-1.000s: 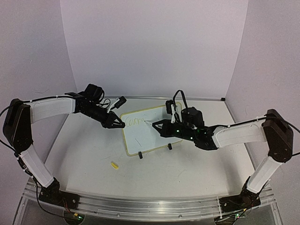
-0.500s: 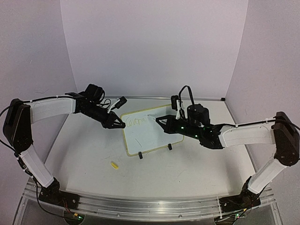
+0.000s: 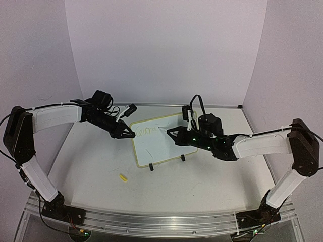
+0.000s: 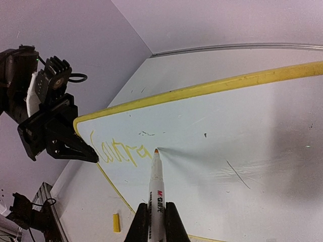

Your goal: Write a sentence on the whiteboard

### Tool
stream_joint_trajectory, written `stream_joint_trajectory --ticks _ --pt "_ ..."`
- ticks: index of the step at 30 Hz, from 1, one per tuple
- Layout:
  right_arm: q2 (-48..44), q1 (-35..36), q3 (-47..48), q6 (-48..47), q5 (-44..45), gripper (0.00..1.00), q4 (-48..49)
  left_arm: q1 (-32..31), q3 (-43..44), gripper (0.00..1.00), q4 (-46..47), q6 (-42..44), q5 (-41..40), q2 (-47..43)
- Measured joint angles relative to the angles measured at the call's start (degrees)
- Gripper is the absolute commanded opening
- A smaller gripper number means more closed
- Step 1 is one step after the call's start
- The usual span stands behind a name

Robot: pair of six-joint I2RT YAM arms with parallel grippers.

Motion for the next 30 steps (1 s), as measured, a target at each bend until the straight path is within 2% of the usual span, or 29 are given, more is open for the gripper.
stream_joint_trajectory --ticks 30 --pt "1.6 0.0 1.7 -0.3 -0.9 0.0 0.0 -0.1 0.0 0.0 0.0 0.0 -0.2 0.0"
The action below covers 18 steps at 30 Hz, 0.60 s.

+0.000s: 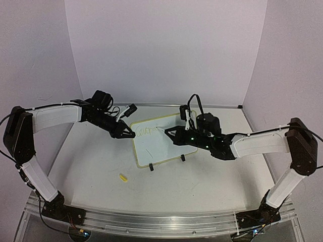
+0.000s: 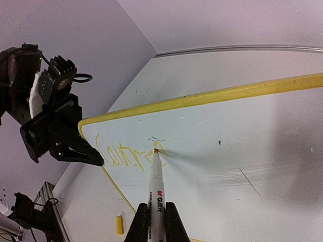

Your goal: Write a sentence on the whiteboard

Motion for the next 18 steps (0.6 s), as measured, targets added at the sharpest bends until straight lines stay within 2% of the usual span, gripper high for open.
stream_joint_trajectory --ticks 18 --pt "-0.2 0.1 -1.1 -0.2 0.7 0.0 -0.4 0.0 0.0 0.0 0.0 0.0 0.0 0.0"
